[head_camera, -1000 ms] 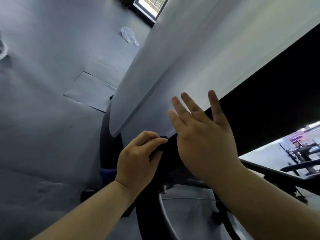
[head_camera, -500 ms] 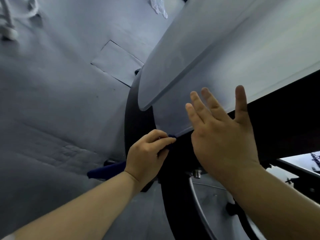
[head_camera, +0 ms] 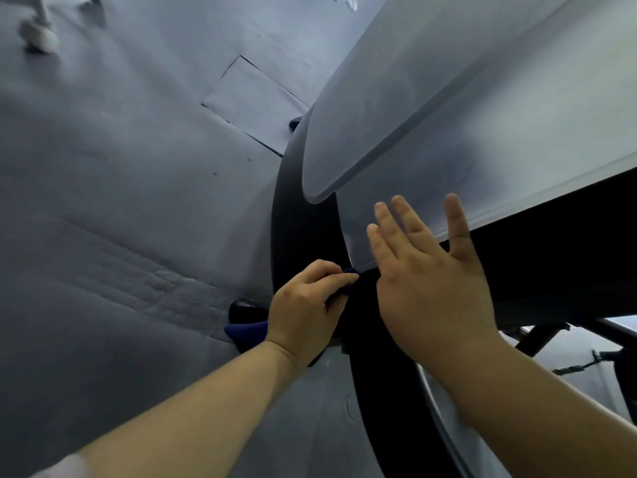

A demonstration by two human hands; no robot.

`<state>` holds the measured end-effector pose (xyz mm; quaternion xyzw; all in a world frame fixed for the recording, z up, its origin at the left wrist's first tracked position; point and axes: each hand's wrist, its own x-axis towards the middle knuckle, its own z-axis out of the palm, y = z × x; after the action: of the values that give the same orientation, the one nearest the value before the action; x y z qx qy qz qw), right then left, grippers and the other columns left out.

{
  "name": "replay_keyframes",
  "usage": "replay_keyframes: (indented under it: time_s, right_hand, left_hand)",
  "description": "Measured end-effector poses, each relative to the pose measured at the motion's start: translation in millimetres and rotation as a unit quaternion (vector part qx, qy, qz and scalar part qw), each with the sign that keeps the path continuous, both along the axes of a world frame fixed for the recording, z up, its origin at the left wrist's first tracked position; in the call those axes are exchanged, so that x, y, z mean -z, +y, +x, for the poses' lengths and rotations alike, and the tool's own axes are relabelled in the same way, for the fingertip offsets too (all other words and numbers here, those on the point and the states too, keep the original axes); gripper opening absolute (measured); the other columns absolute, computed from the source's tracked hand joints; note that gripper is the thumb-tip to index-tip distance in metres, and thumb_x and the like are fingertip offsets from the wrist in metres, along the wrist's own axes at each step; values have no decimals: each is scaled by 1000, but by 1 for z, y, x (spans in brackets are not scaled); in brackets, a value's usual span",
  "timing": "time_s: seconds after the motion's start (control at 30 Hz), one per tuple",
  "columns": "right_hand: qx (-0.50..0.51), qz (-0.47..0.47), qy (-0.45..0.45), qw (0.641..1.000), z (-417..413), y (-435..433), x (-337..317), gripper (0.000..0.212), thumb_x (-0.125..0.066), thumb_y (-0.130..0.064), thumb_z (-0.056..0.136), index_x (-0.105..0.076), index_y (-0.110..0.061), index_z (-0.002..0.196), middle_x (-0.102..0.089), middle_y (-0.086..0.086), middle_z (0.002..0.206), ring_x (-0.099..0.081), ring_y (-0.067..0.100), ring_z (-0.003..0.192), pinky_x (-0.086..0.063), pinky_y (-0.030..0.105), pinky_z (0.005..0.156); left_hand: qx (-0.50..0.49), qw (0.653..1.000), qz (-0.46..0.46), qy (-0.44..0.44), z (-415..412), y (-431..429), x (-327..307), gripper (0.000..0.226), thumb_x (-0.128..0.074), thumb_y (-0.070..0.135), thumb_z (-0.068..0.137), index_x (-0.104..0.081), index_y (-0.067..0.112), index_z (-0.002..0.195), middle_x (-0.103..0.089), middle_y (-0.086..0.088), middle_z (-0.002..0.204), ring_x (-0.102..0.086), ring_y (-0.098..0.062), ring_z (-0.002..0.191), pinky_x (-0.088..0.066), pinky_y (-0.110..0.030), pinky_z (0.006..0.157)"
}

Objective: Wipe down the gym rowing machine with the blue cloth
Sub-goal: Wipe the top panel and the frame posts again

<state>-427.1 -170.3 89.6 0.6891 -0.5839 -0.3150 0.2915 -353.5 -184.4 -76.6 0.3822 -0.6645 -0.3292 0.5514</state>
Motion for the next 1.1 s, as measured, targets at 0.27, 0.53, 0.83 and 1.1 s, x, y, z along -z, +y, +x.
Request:
replay_keyframes:
  time_s: [0.27,0.53,0.83,1.1]
  right_hand:
    - [1,26,33,999,5,-4,17,60,-20,-24,92,-38,-9,148,-29,12,159,-19,25,150,12,56,117]
    - [23,111,39,993,11,-8,30,64,5,-23,91,12,-5,152,20,19,160,24,29,147,35,60,99]
    - [17,80,42,996,10,-15,44,62,-22,-33,99,-8,-8,154,0,15,164,5,30,152,27,63,105]
    - [13,73,75,994,8,-21,67,62,-27,-32,97,-21,-7,154,-13,17,163,-6,33,152,20,65,109]
  left_hand:
    - [42,991,54,-113,18,-11,61,28,-85,1,68,-78,17,90,-70,2,94,-68,-19,69,-58,-31,55]
    - [59,995,-23,-79,15,-18,43,20,-61,21,86,-77,16,99,-70,2,98,-67,-15,76,-58,-26,63]
    - [75,973,73,-207,25,-24,105,25,-89,12,67,-79,25,86,-71,10,88,-69,-18,64,-50,-25,48]
    - [51,975,109,-184,19,-16,111,20,-84,11,73,-80,20,90,-72,6,93,-70,-20,70,-52,-25,56]
